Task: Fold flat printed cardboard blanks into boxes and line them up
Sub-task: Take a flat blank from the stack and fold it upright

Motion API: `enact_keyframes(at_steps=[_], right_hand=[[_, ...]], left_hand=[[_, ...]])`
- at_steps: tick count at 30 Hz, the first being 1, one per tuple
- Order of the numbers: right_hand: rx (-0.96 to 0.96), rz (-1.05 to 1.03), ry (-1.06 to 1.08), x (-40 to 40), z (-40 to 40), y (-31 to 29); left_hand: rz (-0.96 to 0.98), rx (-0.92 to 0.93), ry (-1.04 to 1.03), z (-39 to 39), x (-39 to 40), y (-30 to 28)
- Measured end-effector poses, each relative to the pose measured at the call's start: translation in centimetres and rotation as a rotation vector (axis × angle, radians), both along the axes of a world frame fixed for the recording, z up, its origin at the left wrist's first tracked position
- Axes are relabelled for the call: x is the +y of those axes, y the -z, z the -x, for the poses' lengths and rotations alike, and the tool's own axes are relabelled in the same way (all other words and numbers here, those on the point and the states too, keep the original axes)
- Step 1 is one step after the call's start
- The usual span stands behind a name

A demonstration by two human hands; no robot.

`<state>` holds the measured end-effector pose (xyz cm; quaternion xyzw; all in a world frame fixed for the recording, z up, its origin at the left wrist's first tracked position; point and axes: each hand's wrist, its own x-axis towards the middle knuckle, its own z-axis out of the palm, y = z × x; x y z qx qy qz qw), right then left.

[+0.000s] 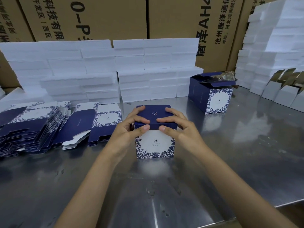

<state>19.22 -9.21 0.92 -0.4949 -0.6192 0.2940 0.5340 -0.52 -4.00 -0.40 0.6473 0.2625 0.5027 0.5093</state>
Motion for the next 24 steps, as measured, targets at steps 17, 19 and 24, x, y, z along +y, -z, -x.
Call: enact_keyframes(at_steps=[17, 19, 24], right_hand=[[-0.571, -0.432, 0.524, 0.8, -1.1, 1.4], [-0.623, -0.496, 0.625, 1.0, -1.7, 2.3], [-0.696, -0.512, 0.824, 1.3, -5.1, 3.4]], left_hand=[[-0.018, 0.081, -0.179, -3.7, 0.1, -0.8], [-0.033, 0.108, -0.182, -5.4, 0.3, -1.0], [-0.032, 0.148, -0.157, -10.5, 0.7, -1.5]])
